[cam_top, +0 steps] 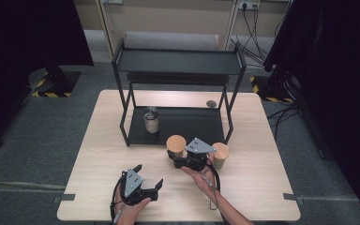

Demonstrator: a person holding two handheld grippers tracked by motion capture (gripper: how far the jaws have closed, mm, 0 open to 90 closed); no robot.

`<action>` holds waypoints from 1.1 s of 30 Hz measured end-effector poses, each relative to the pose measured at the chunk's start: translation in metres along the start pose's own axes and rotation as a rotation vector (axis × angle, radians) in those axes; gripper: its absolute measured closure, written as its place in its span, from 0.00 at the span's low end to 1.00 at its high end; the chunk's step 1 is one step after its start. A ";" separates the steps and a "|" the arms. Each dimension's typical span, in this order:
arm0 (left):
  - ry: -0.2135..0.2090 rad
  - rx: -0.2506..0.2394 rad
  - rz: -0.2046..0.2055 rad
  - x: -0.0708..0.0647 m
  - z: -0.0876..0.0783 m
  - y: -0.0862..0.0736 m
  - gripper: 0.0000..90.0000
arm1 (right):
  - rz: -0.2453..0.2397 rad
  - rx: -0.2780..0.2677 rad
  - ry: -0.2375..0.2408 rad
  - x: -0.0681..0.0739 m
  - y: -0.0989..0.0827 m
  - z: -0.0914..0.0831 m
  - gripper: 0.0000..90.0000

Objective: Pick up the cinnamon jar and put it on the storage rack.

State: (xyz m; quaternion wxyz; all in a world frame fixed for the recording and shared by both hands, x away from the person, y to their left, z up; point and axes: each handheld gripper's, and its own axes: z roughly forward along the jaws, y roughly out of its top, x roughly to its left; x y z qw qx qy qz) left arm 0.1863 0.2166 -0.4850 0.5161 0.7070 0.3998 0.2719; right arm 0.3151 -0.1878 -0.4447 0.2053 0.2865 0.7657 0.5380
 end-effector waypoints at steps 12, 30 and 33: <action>0.000 0.000 0.001 0.000 0.000 0.000 0.05 | 0.014 0.004 -0.014 -0.004 0.006 0.005 0.29; -0.001 -0.001 0.003 0.000 0.000 0.000 0.05 | 0.010 0.006 -0.041 -0.005 0.019 0.019 0.29; 0.000 -0.002 0.004 0.000 0.000 0.000 0.05 | 0.013 0.009 -0.050 -0.005 0.021 0.023 0.29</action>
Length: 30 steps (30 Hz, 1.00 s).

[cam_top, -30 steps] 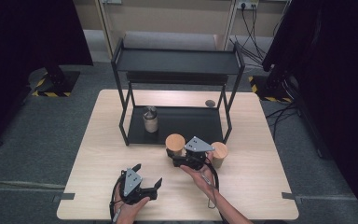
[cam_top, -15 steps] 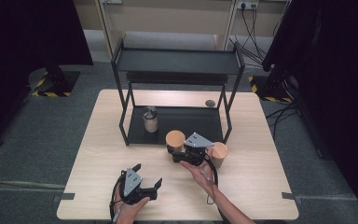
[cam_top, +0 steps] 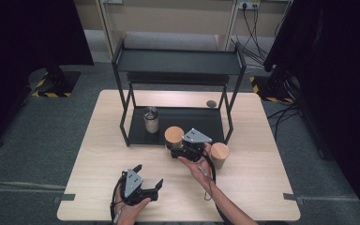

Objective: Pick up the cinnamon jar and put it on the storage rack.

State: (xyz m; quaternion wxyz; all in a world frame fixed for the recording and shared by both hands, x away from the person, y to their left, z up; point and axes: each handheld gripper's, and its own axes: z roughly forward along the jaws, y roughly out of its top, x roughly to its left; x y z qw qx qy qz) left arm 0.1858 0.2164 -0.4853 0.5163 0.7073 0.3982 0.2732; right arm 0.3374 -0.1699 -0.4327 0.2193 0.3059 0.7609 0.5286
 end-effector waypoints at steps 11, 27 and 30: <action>-0.001 0.000 0.000 0.000 0.000 0.000 0.05 | 0.006 0.011 -0.039 -0.001 0.008 0.014 0.29; -0.001 0.000 0.000 0.000 0.000 0.000 0.05 | 0.018 0.023 -0.077 -0.004 0.014 0.025 0.29; -0.001 0.000 0.000 0.000 0.000 0.000 0.05 | 0.023 0.029 -0.087 -0.004 0.015 0.028 0.29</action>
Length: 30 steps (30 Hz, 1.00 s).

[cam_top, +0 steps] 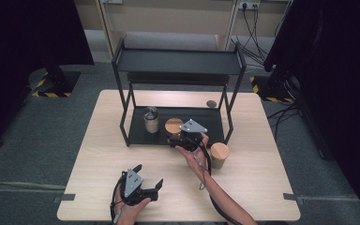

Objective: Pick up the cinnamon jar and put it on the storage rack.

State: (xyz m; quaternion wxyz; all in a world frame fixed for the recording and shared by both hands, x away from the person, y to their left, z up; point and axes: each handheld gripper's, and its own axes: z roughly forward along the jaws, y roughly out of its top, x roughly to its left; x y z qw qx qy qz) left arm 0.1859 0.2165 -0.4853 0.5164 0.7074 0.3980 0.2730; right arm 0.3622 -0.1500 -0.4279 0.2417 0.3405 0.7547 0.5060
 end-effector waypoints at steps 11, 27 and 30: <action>-0.001 0.000 -0.001 0.000 0.000 0.000 0.05 | 0.002 0.005 -0.021 -0.001 0.003 0.007 0.29; -0.002 0.000 -0.001 0.000 0.000 0.000 0.05 | 0.004 0.015 -0.054 0.001 0.010 0.022 0.29; -0.002 -0.001 -0.002 0.000 0.000 0.000 0.05 | 0.005 0.017 -0.059 0.001 0.011 0.025 0.29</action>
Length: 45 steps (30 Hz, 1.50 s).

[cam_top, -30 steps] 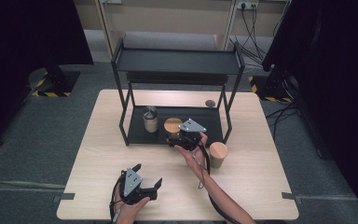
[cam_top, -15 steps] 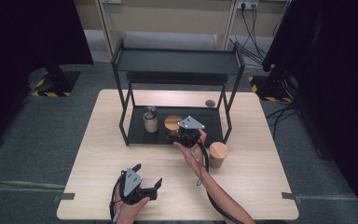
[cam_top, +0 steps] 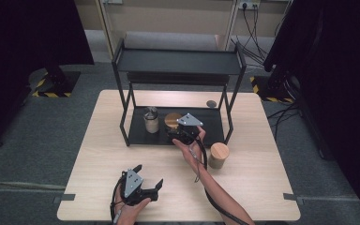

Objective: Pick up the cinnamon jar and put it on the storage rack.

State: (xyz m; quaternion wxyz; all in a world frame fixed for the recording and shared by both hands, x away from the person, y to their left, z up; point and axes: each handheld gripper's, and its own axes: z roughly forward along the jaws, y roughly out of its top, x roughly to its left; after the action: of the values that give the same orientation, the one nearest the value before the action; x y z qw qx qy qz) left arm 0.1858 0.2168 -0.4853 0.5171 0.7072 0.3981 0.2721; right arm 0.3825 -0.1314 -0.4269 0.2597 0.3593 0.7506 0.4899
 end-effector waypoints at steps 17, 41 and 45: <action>-0.002 0.002 0.001 0.000 0.000 0.000 0.05 | 0.019 0.014 -0.022 0.000 -0.002 0.016 0.29; -0.003 0.001 0.002 0.000 0.000 0.000 0.05 | 0.030 0.014 -0.039 0.000 -0.004 0.031 0.29; -0.003 0.002 0.002 0.000 0.000 0.000 0.05 | 0.035 0.015 -0.040 -0.001 -0.006 0.032 0.29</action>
State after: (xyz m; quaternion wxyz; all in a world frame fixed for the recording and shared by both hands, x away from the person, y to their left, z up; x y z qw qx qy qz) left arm 0.1859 0.2167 -0.4851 0.5168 0.7083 0.3969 0.2713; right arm 0.4055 -0.1162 -0.4448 0.2636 0.3839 0.7425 0.4815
